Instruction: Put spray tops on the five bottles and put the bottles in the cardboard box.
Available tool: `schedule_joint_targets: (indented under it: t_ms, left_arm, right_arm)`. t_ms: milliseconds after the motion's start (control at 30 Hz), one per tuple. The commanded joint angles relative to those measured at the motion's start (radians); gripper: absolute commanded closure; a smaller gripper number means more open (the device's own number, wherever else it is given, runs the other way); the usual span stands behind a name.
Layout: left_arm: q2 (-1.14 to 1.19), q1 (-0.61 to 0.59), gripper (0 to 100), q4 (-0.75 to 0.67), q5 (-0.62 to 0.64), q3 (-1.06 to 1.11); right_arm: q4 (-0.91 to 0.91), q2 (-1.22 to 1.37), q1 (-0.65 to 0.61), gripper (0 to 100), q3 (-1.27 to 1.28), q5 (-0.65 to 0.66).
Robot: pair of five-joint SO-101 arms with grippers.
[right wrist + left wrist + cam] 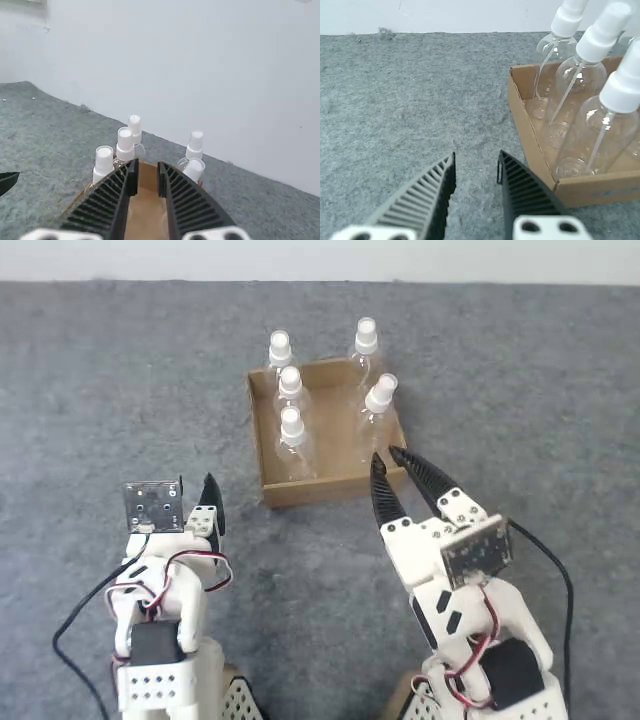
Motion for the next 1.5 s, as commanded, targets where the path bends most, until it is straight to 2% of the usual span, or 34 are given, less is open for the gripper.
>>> schedule_joint_targets:
  t_ms: [0, 1133, 1233, 1367, 1467]
  left_arm:
    - [-0.018, -0.008, 87, -0.032, -0.008, -0.007]
    - [-0.018, -0.006, 87, -0.032, -0.008, -0.007]
    - [-0.018, -0.006, 87, -0.032, -0.008, -0.007]
    - [-0.018, -0.006, 87, -0.032, -0.008, -0.007]
    - [-0.018, -0.006, 87, -0.032, -0.008, -0.007]
  right_arm:
    - [-0.027, -0.042, -0.010, 97.5, -0.002, 0.020]
    - [-0.016, -0.104, -0.004, 97.8, -0.008, 0.020]
    - [-0.027, -0.104, 0.054, 97.6, -0.009, 0.020]
    - [-0.097, -0.104, 0.234, 97.5, -0.009, 0.018]
    - [-0.137, -0.104, 0.314, 97.5, -0.009, 0.020]
